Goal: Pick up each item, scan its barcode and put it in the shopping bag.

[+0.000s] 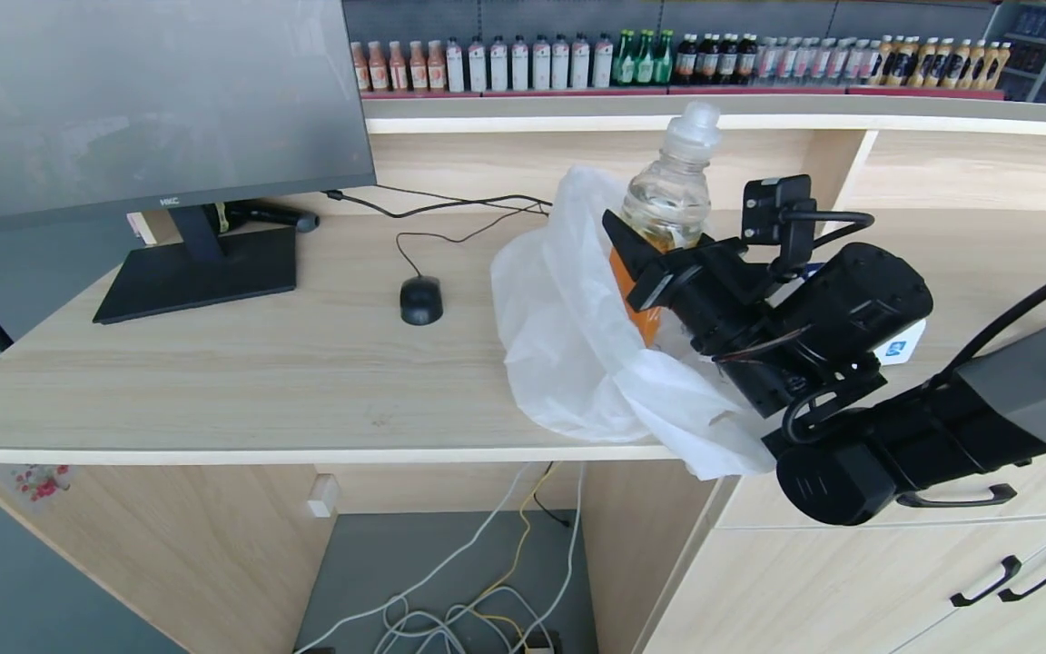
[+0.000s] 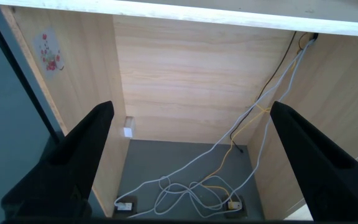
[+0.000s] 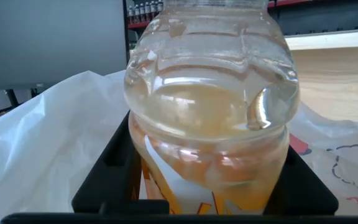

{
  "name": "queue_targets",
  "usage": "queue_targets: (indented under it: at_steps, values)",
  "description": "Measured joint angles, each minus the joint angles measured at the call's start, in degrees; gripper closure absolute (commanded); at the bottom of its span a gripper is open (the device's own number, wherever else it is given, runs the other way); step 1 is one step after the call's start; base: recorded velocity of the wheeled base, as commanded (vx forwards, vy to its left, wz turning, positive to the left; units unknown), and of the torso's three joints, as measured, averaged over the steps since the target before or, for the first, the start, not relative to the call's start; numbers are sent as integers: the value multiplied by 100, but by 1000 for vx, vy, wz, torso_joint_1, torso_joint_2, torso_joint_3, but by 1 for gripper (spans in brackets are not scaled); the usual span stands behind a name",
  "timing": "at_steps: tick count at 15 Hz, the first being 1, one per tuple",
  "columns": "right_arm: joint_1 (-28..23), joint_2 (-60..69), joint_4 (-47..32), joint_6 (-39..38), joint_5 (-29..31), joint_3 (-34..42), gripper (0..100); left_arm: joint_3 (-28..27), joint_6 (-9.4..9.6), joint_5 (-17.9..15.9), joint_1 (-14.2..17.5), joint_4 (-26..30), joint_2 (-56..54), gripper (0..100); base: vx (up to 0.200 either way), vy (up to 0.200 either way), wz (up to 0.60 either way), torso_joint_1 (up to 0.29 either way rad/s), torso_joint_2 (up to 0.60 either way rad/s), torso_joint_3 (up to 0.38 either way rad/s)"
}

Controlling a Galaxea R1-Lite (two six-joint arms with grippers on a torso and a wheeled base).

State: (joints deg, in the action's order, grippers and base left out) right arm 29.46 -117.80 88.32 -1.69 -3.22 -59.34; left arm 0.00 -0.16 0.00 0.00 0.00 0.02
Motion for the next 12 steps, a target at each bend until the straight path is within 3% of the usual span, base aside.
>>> queue_targets:
  at_steps: [5,12]
  values:
    - [333,-4,0,99,-59,-33,100,0,0,0,0,0,0,0,0,0,0,0,0,0]
    - [374,-72,30,138,-116,150,100,0,0,0,0,0,0,0,0,0,0,0,0,0]
